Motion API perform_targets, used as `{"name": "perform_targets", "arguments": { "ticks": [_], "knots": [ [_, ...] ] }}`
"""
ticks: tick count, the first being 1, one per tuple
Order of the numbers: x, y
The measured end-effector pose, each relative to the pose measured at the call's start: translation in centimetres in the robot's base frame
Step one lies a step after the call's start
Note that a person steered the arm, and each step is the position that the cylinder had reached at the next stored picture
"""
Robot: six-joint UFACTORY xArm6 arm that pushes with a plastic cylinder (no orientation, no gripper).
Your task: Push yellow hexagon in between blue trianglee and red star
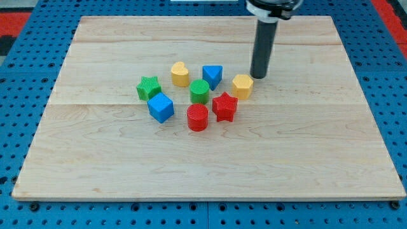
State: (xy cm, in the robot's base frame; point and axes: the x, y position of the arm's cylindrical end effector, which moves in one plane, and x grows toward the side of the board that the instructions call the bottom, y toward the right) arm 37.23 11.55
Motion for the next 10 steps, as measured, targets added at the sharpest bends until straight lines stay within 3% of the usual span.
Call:
{"name": "perform_targets", "arguments": {
  "ticks": [2,4,6,10],
  "knots": [
    [2.6,0.5],
    [1.5,-1.6],
    [1.7,-6.9],
    [1.7,3.7]
  ]
}}
